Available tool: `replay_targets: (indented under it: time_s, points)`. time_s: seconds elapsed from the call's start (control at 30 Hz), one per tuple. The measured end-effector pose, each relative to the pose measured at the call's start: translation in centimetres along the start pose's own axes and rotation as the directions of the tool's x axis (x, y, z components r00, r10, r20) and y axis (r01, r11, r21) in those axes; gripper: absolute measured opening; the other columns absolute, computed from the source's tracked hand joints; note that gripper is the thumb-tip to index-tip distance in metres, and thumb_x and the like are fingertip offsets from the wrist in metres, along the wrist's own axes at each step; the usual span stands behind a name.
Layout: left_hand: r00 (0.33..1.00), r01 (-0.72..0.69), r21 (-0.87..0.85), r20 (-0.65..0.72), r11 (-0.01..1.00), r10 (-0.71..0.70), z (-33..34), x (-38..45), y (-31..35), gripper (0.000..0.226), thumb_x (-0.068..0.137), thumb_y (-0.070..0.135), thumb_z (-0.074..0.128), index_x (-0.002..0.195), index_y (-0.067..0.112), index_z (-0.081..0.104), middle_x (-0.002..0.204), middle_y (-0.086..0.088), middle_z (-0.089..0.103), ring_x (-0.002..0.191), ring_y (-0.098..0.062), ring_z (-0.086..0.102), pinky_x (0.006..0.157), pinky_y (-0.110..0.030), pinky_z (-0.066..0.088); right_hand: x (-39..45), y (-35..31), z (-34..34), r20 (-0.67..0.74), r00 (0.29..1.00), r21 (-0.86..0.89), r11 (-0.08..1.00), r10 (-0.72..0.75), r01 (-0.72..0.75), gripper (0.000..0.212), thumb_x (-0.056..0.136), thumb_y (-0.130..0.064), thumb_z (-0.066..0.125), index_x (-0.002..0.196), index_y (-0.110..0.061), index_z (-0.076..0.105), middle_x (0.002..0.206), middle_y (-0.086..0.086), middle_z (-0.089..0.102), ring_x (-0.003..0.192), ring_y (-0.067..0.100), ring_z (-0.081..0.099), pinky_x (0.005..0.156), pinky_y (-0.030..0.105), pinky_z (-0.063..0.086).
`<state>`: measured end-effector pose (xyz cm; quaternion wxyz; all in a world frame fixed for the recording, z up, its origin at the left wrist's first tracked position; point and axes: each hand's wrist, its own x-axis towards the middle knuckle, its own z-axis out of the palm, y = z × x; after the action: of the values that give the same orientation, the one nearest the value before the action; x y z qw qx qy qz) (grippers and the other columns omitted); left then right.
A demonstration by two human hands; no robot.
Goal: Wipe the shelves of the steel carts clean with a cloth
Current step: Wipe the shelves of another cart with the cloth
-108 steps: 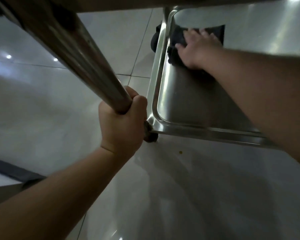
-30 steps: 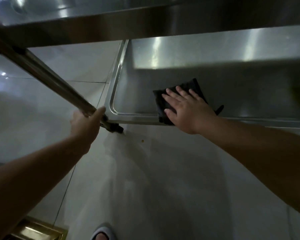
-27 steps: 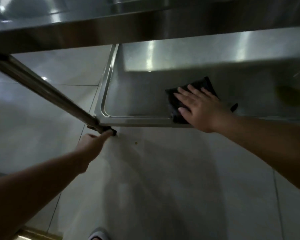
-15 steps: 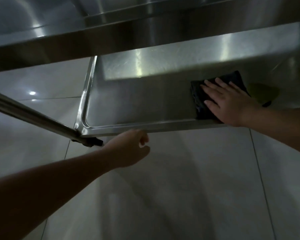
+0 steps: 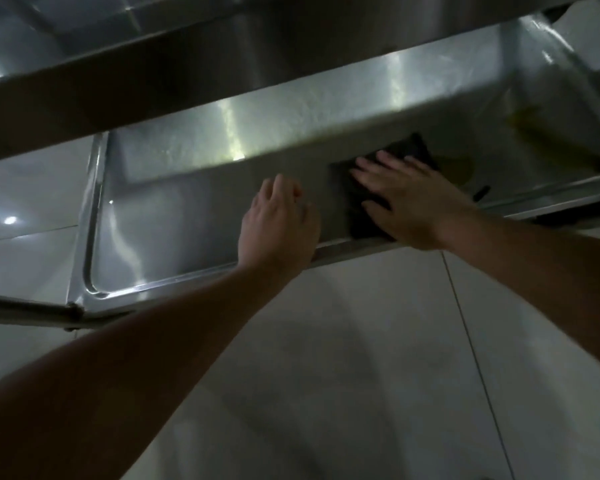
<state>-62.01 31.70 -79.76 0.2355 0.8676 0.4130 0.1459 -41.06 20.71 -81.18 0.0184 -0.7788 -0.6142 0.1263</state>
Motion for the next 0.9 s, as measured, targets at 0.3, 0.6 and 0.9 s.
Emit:
replay_targets:
  time_s: [0.3, 0.6, 0.9]
  points:
    - [0.996, -0.016, 0.099, 0.088, 0.995, 0.008, 4.1, -0.9, 1.6, 0.021, 0.097, 0.04, 0.05, 0.115, 0.029, 0.049, 0.123, 0.004, 0.046, 0.119, -0.019, 0.042, 0.103, -0.036, 0.035, -2.4, 12.5, -1.6, -0.047, 0.82, 0.085, 0.82, 0.57, -0.566, 0.071, 0.1, -0.056, 0.016, 0.164, -0.025, 0.014, 0.173, -0.005, 0.009, 0.159, 0.027, 0.008, 0.127, 0.055, 0.01]
    - [0.996, -0.01, 0.24, 0.091, 0.971, -0.012, 5.8, -1.2, 2.2, 0.061, 0.109, 0.051, 0.035, 0.161, 0.02, 0.027, 0.17, -0.004, 0.025, 0.161, -0.022, 0.012, 0.132, -0.043, 0.012, -3.9, 1.5, 1.0, 0.021, 0.997, -0.021, 0.997, -0.072, 0.073, 0.07, 0.101, -0.061, 0.004, 0.165, -0.033, 0.012, 0.172, -0.015, 0.004, 0.159, 0.011, -0.002, 0.129, 0.043, 0.004]
    - [0.999, -0.026, 0.287, 0.045, 0.957, 0.014, 6.0, -1.2, 2.2, 0.065, 0.107, 0.058, 0.037, 0.16, 0.02, 0.033, 0.168, -0.004, 0.03, 0.159, -0.023, 0.018, 0.13, -0.041, 0.014, -7.5, 20.7, -2.0, -0.148, 0.84, 0.024, 0.851, 0.522, -0.525, 0.074, 0.095, -0.059, 0.018, 0.161, -0.028, 0.027, 0.17, -0.004, 0.024, 0.157, 0.025, 0.019, 0.125, 0.054, 0.017]
